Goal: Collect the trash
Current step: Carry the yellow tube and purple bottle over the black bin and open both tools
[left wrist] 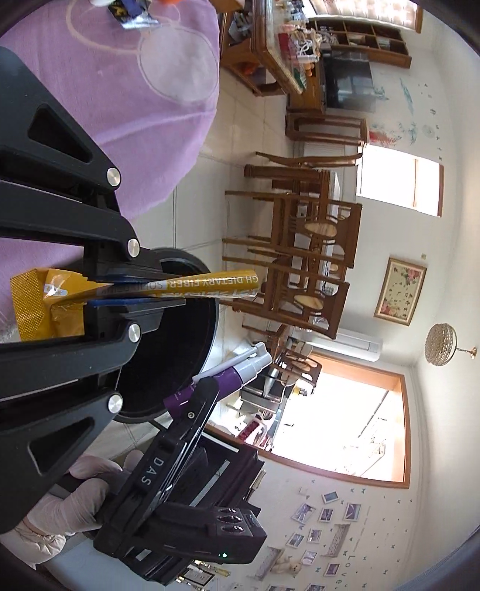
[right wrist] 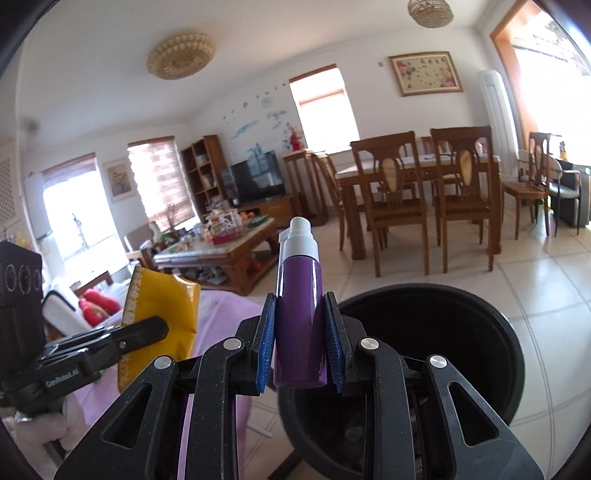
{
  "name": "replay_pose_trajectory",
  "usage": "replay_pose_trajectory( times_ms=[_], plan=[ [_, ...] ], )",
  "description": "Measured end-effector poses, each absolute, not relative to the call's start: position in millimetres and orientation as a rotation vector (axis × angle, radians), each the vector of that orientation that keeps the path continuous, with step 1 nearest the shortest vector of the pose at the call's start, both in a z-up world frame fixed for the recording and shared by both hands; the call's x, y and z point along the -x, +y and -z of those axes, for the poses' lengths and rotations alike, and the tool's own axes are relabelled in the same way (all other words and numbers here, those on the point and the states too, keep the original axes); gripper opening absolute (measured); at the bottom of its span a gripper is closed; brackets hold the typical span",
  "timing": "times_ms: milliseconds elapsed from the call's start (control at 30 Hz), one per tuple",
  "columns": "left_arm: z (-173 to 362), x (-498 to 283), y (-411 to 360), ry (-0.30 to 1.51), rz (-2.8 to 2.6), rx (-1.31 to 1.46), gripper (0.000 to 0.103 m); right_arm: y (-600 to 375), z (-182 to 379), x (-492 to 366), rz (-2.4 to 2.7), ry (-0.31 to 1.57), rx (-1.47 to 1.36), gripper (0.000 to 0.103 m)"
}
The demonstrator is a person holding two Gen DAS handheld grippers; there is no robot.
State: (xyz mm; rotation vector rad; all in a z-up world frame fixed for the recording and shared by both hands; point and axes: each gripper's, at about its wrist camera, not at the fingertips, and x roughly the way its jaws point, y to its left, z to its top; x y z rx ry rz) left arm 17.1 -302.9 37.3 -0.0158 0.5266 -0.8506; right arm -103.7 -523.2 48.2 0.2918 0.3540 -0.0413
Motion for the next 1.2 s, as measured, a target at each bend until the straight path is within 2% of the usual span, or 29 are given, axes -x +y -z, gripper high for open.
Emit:
replay_pose_trajectory(
  times_ms=[367, 767, 1200],
  plan=[
    [-6.1, -30.5, -386.0, 0.617, 0.915, -0.036, 0.007, -604.1, 11.1, 110.4, 0.139, 0.414, -0.396, 0.026],
    [8.9, -35.2, -421.0, 0.639, 0.913, -0.104, 0.007, -607.1, 45.5, 97.9, 0.160, 0.449, -0.442, 0.026],
    [15.3, -35.8, -431.8, 0.660, 0.899, -0.133, 0.009, -603.1, 56.3, 89.7, 0.164, 0.466, -0.460, 0.026]
  ],
)
